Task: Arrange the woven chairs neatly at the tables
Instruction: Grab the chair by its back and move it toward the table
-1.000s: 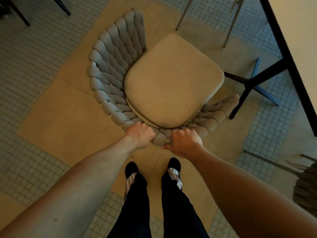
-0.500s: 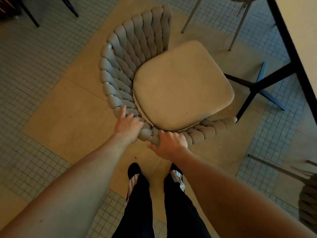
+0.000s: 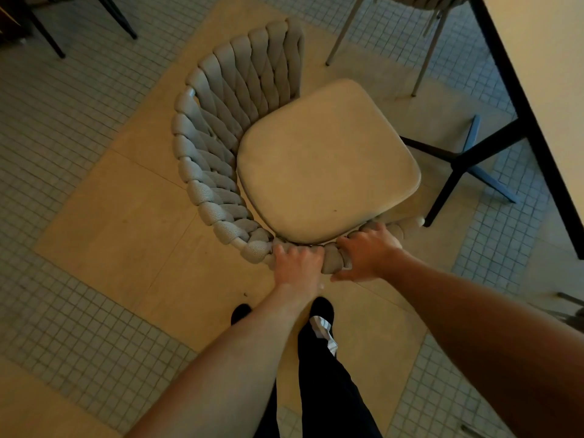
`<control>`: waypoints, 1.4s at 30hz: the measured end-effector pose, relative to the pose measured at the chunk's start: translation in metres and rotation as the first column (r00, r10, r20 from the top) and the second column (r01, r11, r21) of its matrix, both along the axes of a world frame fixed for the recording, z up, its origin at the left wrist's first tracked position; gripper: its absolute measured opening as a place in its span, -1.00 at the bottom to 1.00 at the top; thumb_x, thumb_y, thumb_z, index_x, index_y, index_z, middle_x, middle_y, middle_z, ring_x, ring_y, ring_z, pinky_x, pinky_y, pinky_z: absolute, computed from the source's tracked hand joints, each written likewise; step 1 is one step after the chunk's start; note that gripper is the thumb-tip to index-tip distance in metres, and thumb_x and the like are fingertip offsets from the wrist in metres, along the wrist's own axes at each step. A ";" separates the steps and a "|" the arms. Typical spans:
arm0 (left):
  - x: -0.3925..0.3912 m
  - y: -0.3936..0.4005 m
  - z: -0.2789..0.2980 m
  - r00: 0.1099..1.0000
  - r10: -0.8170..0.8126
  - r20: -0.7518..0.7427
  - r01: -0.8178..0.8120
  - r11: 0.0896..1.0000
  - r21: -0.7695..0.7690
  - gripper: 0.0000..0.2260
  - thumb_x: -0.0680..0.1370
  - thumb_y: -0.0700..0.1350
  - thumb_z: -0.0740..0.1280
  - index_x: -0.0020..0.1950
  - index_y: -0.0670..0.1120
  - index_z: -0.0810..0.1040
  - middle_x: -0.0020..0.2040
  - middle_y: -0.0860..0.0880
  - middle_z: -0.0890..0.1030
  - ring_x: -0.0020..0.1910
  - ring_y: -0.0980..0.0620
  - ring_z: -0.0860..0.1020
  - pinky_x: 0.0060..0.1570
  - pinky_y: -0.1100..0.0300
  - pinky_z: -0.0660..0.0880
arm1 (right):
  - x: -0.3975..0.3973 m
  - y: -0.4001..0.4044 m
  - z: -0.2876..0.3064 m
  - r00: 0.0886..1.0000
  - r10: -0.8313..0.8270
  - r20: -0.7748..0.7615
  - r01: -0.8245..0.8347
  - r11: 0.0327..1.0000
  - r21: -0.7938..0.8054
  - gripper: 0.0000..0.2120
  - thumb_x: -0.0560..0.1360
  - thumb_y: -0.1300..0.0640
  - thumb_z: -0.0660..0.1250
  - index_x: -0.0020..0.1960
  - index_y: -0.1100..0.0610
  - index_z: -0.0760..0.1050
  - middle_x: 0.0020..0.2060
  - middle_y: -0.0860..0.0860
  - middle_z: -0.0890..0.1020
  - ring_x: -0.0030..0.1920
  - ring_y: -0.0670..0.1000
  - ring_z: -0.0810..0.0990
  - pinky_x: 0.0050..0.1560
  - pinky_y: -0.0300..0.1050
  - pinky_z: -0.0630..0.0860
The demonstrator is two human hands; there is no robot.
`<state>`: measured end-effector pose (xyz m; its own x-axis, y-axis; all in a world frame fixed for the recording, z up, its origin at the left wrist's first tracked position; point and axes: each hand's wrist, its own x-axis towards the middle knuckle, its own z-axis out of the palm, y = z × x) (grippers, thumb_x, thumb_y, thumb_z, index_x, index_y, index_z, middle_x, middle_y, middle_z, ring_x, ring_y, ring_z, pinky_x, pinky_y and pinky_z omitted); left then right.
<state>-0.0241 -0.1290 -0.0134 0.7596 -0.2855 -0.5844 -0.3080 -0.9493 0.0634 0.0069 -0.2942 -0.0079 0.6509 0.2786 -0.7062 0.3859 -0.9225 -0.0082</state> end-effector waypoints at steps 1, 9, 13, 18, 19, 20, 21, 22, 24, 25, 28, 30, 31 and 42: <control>-0.001 -0.005 -0.003 1.000 0.013 0.019 -0.013 1.000 -0.006 -0.56 0.43 0.14 0.51 0.21 0.04 0.48 0.02 0.00 0.62 0.10 -0.08 0.57 0.24 -0.16 0.32 | 0.004 -0.008 0.001 1.000 0.016 -0.001 -0.016 0.999 -0.028 -0.13 0.34 -0.64 0.19 0.46 -0.13 0.34 0.35 -0.05 0.55 0.40 0.13 0.47 0.38 0.19 0.28; 0.007 -0.008 -0.012 0.992 -0.050 0.113 0.055 0.997 -0.044 -0.83 0.66 -0.13 0.20 0.14 0.05 0.54 -0.07 -0.04 0.65 0.01 -0.14 0.62 0.11 -0.02 0.41 | 0.001 -0.020 -0.003 0.999 0.039 0.020 -0.039 0.998 -0.040 -0.17 0.36 -0.65 0.11 0.36 -0.07 0.42 0.15 -0.01 0.63 0.23 0.13 0.57 0.26 0.18 0.34; 0.010 0.005 -0.016 0.990 -0.104 0.090 0.113 0.989 -0.099 -0.77 0.67 -0.12 0.16 0.25 0.09 0.51 -0.01 -0.04 0.66 0.03 -0.13 0.63 -0.03 0.05 0.40 | -0.005 -0.011 -0.007 0.999 0.021 0.034 -0.020 0.999 -0.038 -0.16 0.35 -0.66 0.09 0.28 -0.02 0.44 0.14 0.00 0.63 0.19 0.16 0.59 0.21 0.21 0.36; 0.015 0.032 -0.016 0.980 -0.182 0.084 0.189 0.979 -0.073 -0.69 0.64 -0.14 0.17 0.33 0.11 0.48 0.04 -0.04 0.66 0.06 -0.15 0.63 0.00 0.05 0.46 | -0.016 0.014 -0.008 0.998 -0.058 0.022 0.058 0.998 -0.021 -0.15 0.37 -0.65 0.08 0.29 0.01 0.43 0.18 0.03 0.63 0.20 0.17 0.59 0.25 0.26 0.35; 0.015 0.038 -0.015 0.977 -0.195 0.088 0.202 0.977 -0.070 -0.68 0.63 -0.15 0.17 0.33 0.12 0.48 0.04 -0.04 0.66 0.06 -0.15 0.62 0.02 0.03 0.48 | -0.018 0.021 -0.006 0.997 -0.082 0.014 0.082 0.996 -0.020 -0.16 0.38 -0.65 0.09 0.28 0.02 0.44 0.17 0.05 0.63 0.20 0.17 0.59 0.27 0.26 0.35; 0.016 0.045 -0.014 0.974 -0.207 0.087 0.213 0.975 -0.065 -0.67 0.63 -0.15 0.17 0.34 0.13 0.48 0.04 -0.04 0.66 0.06 -0.14 0.62 0.03 0.01 0.48 | -0.020 0.028 -0.003 0.994 -0.110 0.002 0.110 0.994 -0.015 -0.17 0.39 -0.64 0.10 0.28 0.02 0.45 0.16 0.06 0.63 0.21 0.17 0.59 0.28 0.27 0.35; 0.017 0.052 -0.013 0.972 -0.220 0.080 0.225 0.973 -0.061 -0.66 0.63 -0.16 0.17 0.35 0.14 0.46 0.04 -0.04 0.65 0.07 -0.14 0.62 0.04 0.00 0.47 | -0.022 0.036 -0.002 0.990 -0.142 -0.013 0.142 0.990 -0.005 -0.18 0.39 -0.63 0.12 0.27 0.03 0.46 0.16 0.07 0.63 0.22 0.18 0.58 0.31 0.29 0.34; 0.018 0.059 -0.011 0.968 -0.238 0.074 0.242 0.969 -0.054 -0.65 0.63 -0.17 0.17 0.35 0.14 0.45 0.05 -0.03 0.64 0.07 -0.13 0.61 0.05 -0.01 0.46 | -0.025 0.043 0.000 0.985 -0.170 -0.027 0.171 0.985 0.006 -0.20 0.40 -0.62 0.14 0.25 0.04 0.47 0.15 0.08 0.63 0.22 0.18 0.58 0.33 0.32 0.34; 0.019 0.071 -0.011 0.958 -0.280 0.064 0.283 0.958 -0.042 -0.62 0.62 -0.18 0.16 0.38 0.15 0.42 0.08 -0.01 0.63 0.09 -0.12 0.61 0.07 -0.01 0.45 | -0.030 0.057 0.001 0.977 -0.209 -0.037 0.210 0.978 0.022 -0.22 0.40 -0.61 0.16 0.21 0.05 0.47 0.14 0.08 0.63 0.21 0.19 0.58 0.34 0.36 0.33; 0.019 0.078 -0.011 0.955 -0.290 0.059 0.293 0.956 -0.034 -0.60 0.62 -0.18 0.15 0.40 0.16 0.40 0.10 0.00 0.63 0.09 -0.11 0.61 0.09 -0.01 0.44 | -0.032 0.064 0.001 0.975 -0.221 -0.036 0.222 0.975 0.025 -0.23 0.40 -0.61 0.17 0.19 0.06 0.47 0.13 0.08 0.64 0.20 0.18 0.59 0.34 0.36 0.33; 0.020 0.090 -0.013 0.951 -0.305 0.043 0.306 0.952 -0.003 -0.56 0.60 -0.20 0.14 0.42 0.18 0.37 0.11 -0.01 0.64 0.09 -0.10 0.61 0.11 0.00 0.44 | -0.036 0.077 0.000 0.970 -0.241 -0.031 0.242 0.970 0.021 -0.22 0.39 -0.61 0.18 0.17 0.07 0.48 0.10 0.08 0.65 0.18 0.17 0.60 0.33 0.36 0.34; 0.020 0.093 -0.013 0.945 -0.325 0.041 0.325 0.946 0.003 -0.53 0.59 -0.22 0.14 0.44 0.19 0.34 0.09 -0.02 0.63 0.08 -0.11 0.61 0.10 0.00 0.45 | -0.037 0.080 0.002 0.968 -0.250 -0.032 0.250 0.968 0.024 -0.22 0.39 -0.60 0.17 0.17 0.08 0.49 0.11 0.09 0.65 0.18 0.17 0.60 0.33 0.37 0.33; 0.020 0.096 -0.012 0.940 -0.338 0.039 0.338 0.941 0.004 -0.51 0.59 -0.22 0.14 0.45 0.19 0.33 0.10 -0.02 0.63 0.08 -0.11 0.61 0.09 0.00 0.44 | -0.038 0.082 0.002 0.966 -0.255 -0.032 0.256 0.966 0.027 -0.21 0.40 -0.60 0.17 0.18 0.08 0.48 0.12 0.09 0.64 0.19 0.17 0.59 0.34 0.37 0.33; 0.030 0.107 -0.007 0.939 -0.343 0.031 0.337 0.933 0.122 -0.56 0.56 -0.22 0.26 0.40 0.12 0.39 0.04 -0.01 0.63 0.08 -0.08 0.61 0.10 0.00 0.44 | -0.037 0.095 -0.003 0.958 -0.288 -0.003 0.288 0.955 0.074 -0.19 0.40 -0.63 0.11 0.22 0.05 0.47 0.15 0.06 0.63 0.18 0.18 0.59 0.28 0.28 0.37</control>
<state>0.0056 -0.0220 -0.0205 0.6584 -0.4662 -0.5909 -0.6138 -0.7870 -0.0629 -0.0301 -0.1990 -0.0106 0.7164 0.1290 -0.6856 0.1043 -0.9915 -0.0776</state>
